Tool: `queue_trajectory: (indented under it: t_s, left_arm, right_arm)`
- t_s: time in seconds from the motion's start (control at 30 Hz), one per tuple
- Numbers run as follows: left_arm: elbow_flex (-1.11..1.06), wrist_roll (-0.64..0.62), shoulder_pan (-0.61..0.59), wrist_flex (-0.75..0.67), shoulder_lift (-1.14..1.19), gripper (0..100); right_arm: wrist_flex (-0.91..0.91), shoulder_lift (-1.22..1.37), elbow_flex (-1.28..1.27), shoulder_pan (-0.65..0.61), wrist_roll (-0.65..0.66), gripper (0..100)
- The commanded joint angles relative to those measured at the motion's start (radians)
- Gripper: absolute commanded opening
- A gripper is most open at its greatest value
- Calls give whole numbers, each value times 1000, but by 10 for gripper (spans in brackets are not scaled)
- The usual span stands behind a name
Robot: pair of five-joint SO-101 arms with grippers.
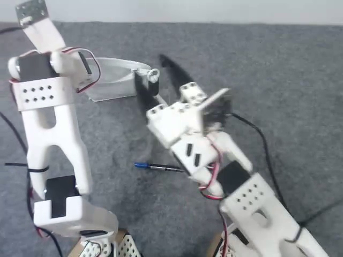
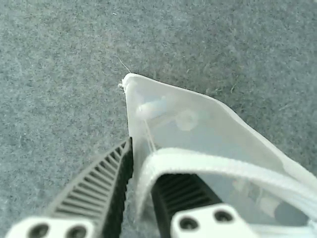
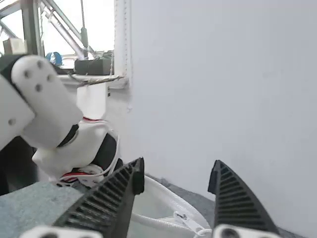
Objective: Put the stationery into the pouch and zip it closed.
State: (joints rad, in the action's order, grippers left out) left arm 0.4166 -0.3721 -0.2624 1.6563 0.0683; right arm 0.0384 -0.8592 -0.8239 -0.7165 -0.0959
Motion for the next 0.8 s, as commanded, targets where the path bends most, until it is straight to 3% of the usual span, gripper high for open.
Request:
queue_trajectory:
  t_s: [0.0, 0.33, 0.47, 0.63, 0.77]
  left_arm:
    - [-16, -8, 9, -35, -21, 25]
    - [-30, -15, -51, -60, -21, 25]
    - [-30, -15, -51, -60, -21, 26]
    - [-27, -46, -83, -61, -26, 26]
    - [-28, -55, -97, -74, -26, 26]
  right_arm:
    - [113, -82, 3, 19, -32, 193]
    - [558, -93, 0, 19, -29, 193]
    - [687, -93, -2, -25, 77, 194]
    - [794, -90, -5, -119, 110, 195]
    - [773, -16, -40, -166, 140, 196]
